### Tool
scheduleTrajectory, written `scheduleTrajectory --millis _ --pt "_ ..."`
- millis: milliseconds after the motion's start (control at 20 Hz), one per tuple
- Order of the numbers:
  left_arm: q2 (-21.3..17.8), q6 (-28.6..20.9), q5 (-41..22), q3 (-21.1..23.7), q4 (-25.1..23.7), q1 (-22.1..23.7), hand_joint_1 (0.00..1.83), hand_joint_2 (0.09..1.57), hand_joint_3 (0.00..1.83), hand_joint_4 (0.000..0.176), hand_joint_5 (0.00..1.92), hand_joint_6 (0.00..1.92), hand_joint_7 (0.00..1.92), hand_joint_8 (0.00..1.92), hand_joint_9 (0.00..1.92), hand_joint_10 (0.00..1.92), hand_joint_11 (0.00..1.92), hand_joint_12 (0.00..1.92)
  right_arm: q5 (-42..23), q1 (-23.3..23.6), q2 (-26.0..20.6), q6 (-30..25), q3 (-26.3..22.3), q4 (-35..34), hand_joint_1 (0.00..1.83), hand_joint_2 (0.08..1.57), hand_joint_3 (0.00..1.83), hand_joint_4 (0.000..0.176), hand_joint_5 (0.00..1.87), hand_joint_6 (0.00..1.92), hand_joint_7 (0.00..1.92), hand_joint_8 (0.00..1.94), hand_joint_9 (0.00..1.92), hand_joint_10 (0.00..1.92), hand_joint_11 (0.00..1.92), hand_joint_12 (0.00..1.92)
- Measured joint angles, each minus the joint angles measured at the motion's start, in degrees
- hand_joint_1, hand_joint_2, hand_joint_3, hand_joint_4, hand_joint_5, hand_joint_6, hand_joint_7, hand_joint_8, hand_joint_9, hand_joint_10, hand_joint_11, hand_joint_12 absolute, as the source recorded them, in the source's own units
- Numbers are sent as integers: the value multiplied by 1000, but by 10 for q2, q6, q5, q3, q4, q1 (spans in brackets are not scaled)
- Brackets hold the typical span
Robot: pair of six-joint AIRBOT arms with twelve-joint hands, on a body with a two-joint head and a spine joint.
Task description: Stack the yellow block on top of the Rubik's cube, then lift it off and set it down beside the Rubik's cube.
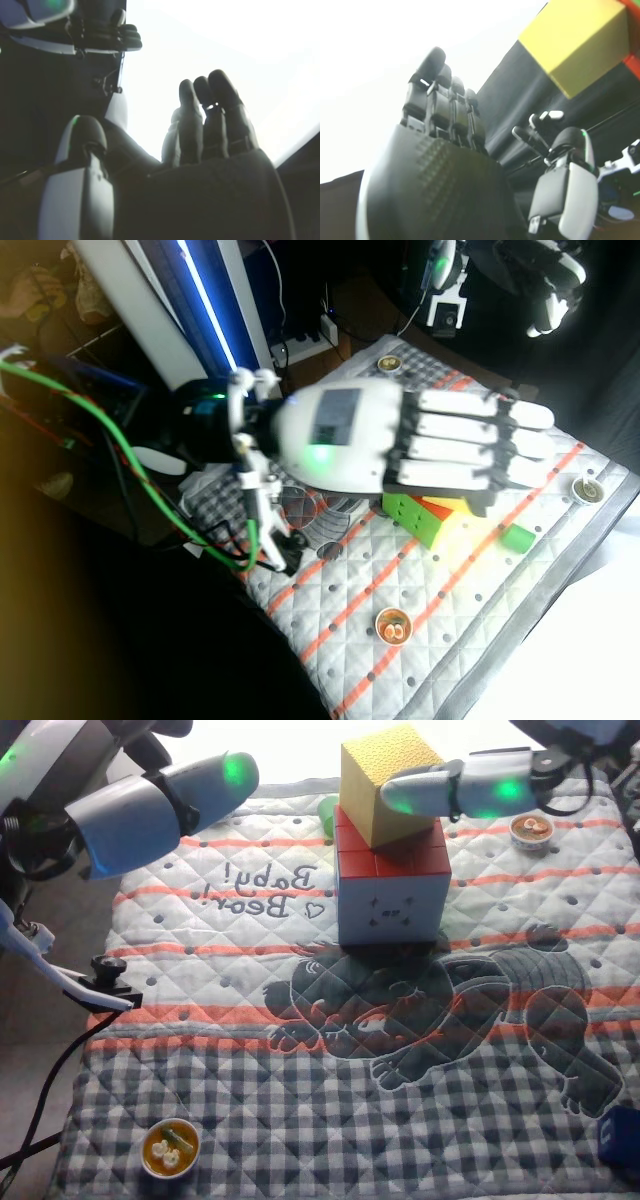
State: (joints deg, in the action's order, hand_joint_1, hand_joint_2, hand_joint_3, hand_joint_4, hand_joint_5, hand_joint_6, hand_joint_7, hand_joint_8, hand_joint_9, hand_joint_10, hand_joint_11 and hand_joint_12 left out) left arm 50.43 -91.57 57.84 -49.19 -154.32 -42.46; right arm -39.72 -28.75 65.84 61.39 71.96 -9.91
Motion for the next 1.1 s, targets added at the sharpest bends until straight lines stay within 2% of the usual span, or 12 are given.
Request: scheduleTrajectory --millis 100,150,200,250,600,700,750,850,900,950,1000,1100 --pt "0 0 2 1 -3 -2 554 1154 4 100 124 6 218 563 82 1004 0 1630 17 5 12 0 12 -1 554 970 10 0 42 2 71 4 16 121 0 678" --pt "0 0 2 1 1 -2 573 1163 2 89 128 4 212 617 97 1009 0 1604 25 5 17 0 17 0 562 950 0 0 58 8 72 6 26 116 0 646" --pt "0 -4 7 1 1 -6 579 1162 0 104 138 6 221 618 122 959 0 1567 41 7 26 0 26 1 553 907 0 0 72 7 85 5 40 101 0 605" --pt "0 -6 8 1 1 -7 617 1170 2 87 148 7 227 604 135 936 0 1583 48 7 31 0 30 0 555 884 0 0 91 12 103 10 49 98 0 595" --pt "0 -29 19 1 1 -14 670 1247 3 98 130 5 258 557 153 878 0 1513 92 8 57 0 49 3 400 1072 29 0 161 8 225 8 225 53 0 1002" --pt "0 -32 21 2 1 -15 664 1255 4 71 134 5 258 545 158 868 0 1507 93 8 57 0 49 2 429 1187 28 0 272 19 259 9 267 58 0 1251" --pt "0 -38 25 2 0 -19 683 1257 1 72 146 6 272 511 160 859 0 1516 93 8 57 0 49 3 533 1244 7 0 373 22 451 29 360 421 0 1529" --pt "1 -42 24 3 2 -23 722 1268 3 69 154 7 291 500 175 869 0 1525 93 8 57 0 50 3 840 1248 0 0 721 55 878 217 614 958 279 1667" --pt "1 -43 26 3 0 -24 717 1268 1 68 162 6 329 450 210 817 0 1519 89 11 57 0 51 2 1035 1246 0 0 738 1070 875 715 696 1295 447 1850" --pt "1 -46 27 3 0 -26 712 1272 0 70 158 2 349 390 215 796 0 1500 86 14 57 0 52 1 1159 1269 0 0 621 1251 818 1368 688 1572 550 1907" --pt "1 -48 28 3 1 -27 716 1275 0 59 164 2 381 330 232 779 0 1505 83 14 57 -1 52 1 1181 1285 1 0 610 1267 762 1600 715 1839 698 1918" --pt "0 -48 30 3 2 -28 742 1286 3 60 166 1 411 274 241 770 0 1497 87 14 57 -1 52 1 1188 1297 0 0 588 1320 746 1664 808 1918 865 1921"
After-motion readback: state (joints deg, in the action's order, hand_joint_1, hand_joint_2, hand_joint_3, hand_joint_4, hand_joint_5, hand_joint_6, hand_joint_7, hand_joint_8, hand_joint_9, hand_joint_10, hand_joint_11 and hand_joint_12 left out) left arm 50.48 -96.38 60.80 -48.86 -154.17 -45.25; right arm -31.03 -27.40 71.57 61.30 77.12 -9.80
